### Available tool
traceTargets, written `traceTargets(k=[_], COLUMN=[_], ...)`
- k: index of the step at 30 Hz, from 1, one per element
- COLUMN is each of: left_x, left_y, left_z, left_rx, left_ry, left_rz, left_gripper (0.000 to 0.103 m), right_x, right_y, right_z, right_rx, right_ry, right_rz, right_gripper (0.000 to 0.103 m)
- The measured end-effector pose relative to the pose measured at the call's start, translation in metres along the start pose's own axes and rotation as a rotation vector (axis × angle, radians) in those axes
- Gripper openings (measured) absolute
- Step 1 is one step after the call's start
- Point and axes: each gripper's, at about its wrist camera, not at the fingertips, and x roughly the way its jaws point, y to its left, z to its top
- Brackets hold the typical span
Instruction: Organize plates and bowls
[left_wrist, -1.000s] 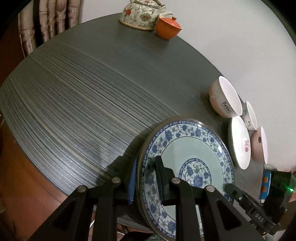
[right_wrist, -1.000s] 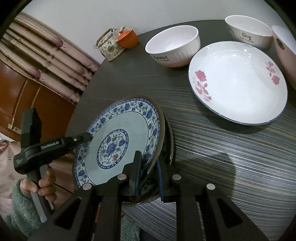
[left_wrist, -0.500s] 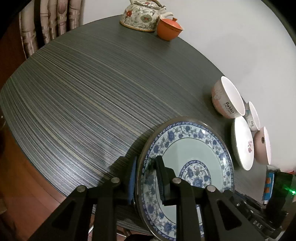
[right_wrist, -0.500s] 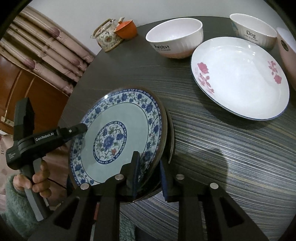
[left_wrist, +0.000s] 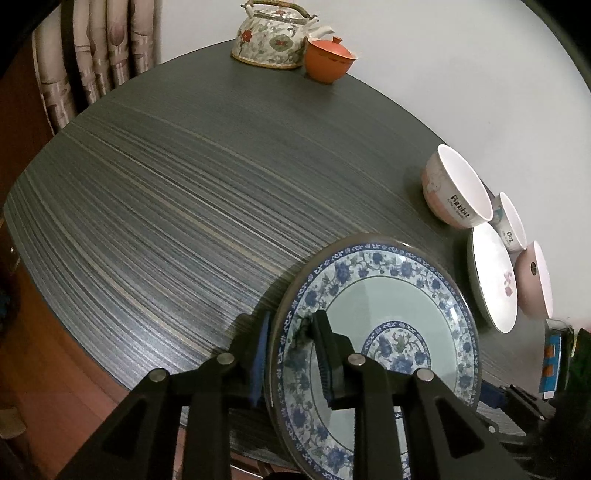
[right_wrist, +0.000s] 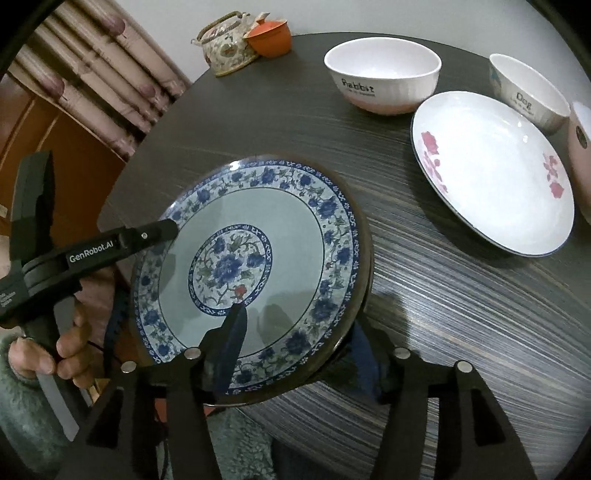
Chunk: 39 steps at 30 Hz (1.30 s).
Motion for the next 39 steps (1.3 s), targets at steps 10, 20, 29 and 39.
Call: traceTargets(k=[10,20,29,39], left_x=[0.002,-0.002,-0.01,-0.016], left_y=[-0.006,-0.008,0.0,-0.01], left_z=[-0.003,-0.002,0.001,-0.002], left_rx=[0.044,0.063,0.038,0.09], left_ry=[-0.014,-0.041,-0.104,-0.147], left_rz=[0.037,0.066,0.123,0.158], left_gripper=[0.026,0.032,0.034,0.057], right_x=[0.002,0.005,0.001,-0.028], right_y=[0.005,0.003,-0.002,-0.025], right_z=[0.0,-0.002,-0.007,-0.024], right_rx=[-0.011,-0.018,-0.012,-0.027], right_ry=[-0.003,-0.006,-0.048,-0.236], right_rz=[-0.051,-0.065,-0.081,-0.214], right_gripper=[0.06,0.067,0.069,0.069])
